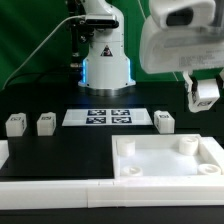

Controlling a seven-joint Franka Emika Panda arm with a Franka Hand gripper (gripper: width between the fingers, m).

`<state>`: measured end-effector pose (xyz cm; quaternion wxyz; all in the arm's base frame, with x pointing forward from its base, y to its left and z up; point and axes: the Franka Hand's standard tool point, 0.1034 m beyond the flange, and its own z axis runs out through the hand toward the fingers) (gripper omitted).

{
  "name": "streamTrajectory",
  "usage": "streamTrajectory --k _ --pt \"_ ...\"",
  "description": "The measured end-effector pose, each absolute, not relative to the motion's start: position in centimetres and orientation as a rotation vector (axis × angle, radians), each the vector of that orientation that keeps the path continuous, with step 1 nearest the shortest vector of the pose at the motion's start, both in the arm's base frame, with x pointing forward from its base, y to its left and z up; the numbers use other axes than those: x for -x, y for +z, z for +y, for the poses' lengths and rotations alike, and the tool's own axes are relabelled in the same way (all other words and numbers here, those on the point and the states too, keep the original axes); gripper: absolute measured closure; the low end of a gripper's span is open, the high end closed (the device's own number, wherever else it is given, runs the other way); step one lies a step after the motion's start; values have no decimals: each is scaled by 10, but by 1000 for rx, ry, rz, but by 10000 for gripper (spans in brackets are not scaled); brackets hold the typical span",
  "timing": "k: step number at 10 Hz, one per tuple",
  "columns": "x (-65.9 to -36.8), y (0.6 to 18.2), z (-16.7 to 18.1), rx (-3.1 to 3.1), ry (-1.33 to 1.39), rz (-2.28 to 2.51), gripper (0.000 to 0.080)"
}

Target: Assemble one leg

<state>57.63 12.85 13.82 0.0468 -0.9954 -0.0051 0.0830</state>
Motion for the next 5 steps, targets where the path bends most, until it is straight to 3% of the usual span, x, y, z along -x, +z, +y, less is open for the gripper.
streamTrajectory --k 1,3,5 --pt "-583 146 132 3052 54 -33 504" --pt "-579 142 132 3038 -164 -31 504" --pt "-586 143 139 2956 -582 -35 504"
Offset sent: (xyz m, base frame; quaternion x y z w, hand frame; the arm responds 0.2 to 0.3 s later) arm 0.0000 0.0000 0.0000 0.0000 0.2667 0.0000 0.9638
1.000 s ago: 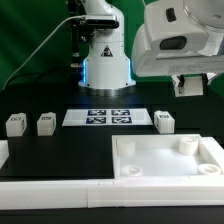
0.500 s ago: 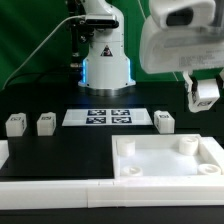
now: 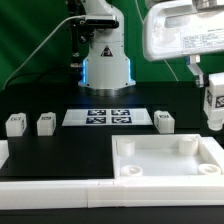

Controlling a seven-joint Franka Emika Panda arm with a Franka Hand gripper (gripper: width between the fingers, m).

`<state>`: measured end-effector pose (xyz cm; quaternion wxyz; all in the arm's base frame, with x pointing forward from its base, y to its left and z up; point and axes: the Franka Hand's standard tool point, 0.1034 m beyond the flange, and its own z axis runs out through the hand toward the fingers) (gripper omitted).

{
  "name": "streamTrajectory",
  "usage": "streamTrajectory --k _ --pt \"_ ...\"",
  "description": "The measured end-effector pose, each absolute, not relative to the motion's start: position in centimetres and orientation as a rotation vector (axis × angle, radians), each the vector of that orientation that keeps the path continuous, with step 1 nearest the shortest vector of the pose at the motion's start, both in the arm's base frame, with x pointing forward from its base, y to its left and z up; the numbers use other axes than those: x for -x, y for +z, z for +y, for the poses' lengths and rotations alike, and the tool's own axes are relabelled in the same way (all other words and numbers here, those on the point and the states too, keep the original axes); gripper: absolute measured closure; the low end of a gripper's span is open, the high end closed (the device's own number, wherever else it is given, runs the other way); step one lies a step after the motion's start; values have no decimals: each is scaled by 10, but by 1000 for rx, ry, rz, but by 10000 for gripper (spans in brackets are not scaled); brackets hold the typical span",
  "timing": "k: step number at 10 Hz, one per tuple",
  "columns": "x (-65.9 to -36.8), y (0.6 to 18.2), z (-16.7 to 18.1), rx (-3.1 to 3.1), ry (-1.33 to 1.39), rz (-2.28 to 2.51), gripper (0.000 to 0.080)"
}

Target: Assemble one leg

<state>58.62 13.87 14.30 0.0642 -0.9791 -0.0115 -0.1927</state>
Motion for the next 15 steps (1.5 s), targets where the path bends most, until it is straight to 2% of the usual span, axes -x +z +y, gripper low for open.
streamTrajectory --k 2,7,10,11,12,13,15 --pt "-591 137 138 2934 -692 -85 504" --pt "-610 145 143 2936 -746 -182 504" --pt "-613 142 141 2936 -772 -230 504" --pt "-612 141 140 2937 -775 -244 504" --pt "-615 135 137 2919 -897 -366 504" --pt "-618 124 125 2937 -890 -411 504" --pt "-623 127 119 2939 -903 -399 504"
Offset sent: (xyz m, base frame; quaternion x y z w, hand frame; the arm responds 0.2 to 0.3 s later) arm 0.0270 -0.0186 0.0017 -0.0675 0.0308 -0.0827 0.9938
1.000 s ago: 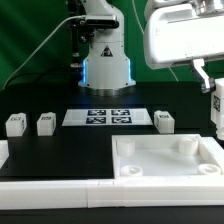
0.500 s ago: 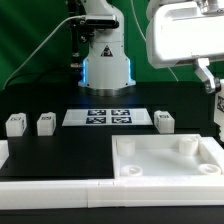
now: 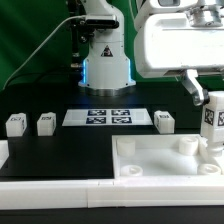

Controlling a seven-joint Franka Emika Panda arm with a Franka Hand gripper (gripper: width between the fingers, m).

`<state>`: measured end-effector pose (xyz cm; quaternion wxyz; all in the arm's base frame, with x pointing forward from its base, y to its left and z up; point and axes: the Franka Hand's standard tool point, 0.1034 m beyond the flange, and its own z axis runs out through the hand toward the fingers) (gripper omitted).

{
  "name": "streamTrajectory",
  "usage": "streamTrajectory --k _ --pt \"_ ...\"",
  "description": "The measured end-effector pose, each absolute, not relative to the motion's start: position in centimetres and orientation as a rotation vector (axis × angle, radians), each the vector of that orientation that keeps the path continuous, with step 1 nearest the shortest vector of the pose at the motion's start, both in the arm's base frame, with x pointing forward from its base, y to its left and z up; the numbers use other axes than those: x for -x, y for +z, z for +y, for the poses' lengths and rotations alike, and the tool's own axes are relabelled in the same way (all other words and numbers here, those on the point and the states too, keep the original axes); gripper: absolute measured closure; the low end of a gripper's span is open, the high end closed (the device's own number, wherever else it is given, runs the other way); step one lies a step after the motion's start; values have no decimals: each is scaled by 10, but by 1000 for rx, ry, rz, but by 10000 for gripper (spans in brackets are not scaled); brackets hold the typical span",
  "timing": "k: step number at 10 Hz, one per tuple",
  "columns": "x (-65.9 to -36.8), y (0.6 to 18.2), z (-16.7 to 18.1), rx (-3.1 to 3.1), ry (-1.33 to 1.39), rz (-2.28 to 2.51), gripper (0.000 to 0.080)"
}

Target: Assemble one leg

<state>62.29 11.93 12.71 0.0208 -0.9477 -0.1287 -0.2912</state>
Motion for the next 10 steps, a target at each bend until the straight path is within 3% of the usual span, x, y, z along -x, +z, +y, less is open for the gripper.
streamTrajectory --k 10 --pt "-624 118 112 2980 -744 -363 504"
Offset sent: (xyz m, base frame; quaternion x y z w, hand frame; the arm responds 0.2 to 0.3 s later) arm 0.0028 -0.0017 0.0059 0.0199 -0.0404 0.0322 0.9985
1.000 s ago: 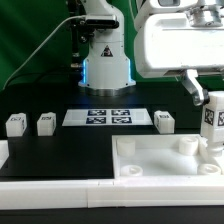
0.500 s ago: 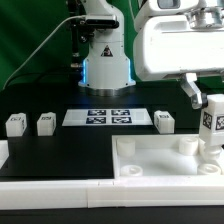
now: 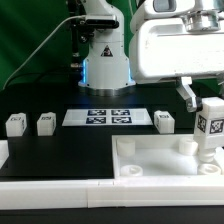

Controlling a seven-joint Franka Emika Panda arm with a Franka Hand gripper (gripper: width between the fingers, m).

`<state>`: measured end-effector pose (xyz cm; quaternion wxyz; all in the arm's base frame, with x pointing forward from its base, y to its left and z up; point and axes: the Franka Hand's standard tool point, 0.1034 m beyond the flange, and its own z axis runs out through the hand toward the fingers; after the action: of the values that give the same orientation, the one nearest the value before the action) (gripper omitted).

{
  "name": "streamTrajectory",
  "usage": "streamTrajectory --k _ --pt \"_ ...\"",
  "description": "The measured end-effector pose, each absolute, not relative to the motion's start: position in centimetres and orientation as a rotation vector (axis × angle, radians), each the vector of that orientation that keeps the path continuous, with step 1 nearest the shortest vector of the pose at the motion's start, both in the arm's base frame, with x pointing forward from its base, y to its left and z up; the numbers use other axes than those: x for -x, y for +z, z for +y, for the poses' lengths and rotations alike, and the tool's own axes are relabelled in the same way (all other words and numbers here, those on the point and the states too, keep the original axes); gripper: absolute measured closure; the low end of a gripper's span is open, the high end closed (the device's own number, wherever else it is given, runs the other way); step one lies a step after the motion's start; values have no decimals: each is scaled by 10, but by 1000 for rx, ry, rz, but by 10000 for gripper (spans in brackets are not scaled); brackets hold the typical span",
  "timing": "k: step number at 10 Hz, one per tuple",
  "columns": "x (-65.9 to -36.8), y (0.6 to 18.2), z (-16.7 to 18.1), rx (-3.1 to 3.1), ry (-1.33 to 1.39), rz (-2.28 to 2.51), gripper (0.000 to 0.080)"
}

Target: Assemble one leg

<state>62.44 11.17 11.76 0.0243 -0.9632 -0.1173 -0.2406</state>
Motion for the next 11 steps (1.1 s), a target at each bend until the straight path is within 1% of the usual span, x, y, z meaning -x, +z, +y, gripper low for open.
streamTrajectory --k 4,6,8,11 --pt "-622 110 116 2980 -730 -370 504" --pt "-619 103 119 2978 -732 -379 504" --pt "-622 102 117 2974 -766 -381 504" --pt "-622 93 118 2977 -751 -382 504"
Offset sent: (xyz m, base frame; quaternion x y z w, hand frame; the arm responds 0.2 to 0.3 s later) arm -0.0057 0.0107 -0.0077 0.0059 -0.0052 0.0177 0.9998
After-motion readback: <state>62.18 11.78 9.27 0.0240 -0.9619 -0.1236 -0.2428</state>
